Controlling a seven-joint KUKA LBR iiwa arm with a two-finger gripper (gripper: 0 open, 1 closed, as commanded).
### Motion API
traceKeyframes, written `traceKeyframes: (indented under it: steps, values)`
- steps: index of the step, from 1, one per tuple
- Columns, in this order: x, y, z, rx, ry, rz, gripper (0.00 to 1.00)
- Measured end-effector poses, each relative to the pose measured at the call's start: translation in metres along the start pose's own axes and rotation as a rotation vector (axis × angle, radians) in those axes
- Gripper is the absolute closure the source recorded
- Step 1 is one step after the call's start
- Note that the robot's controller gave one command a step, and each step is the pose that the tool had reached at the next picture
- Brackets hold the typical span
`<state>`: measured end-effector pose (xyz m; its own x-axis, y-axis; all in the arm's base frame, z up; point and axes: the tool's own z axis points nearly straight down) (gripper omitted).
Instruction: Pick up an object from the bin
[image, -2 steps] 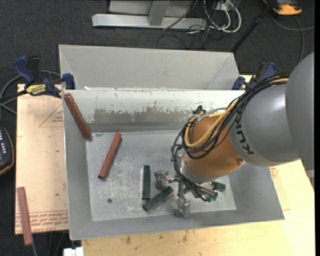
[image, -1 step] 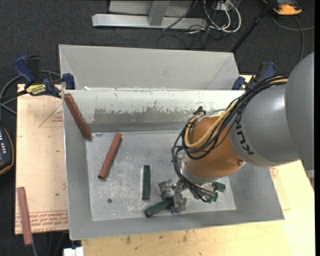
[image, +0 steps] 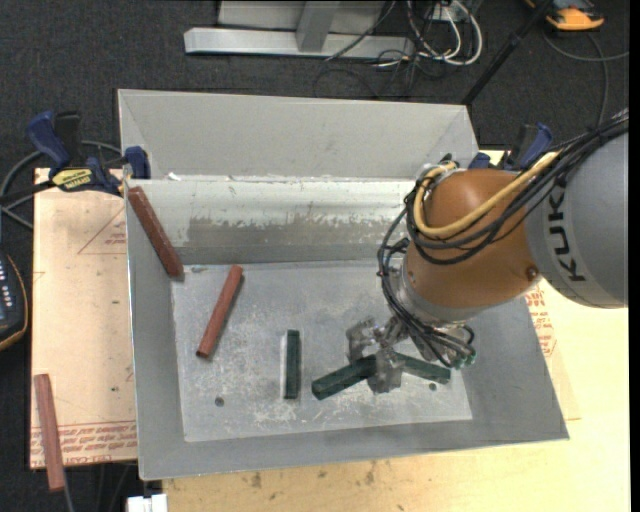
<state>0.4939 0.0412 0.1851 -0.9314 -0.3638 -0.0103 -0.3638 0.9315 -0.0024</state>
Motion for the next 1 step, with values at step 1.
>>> traceKeyframes:
  steps: [1]
  values:
    - [-0.0355, -0.0200, -0.0861, 0.002, -0.004, 0.003, 1.00]
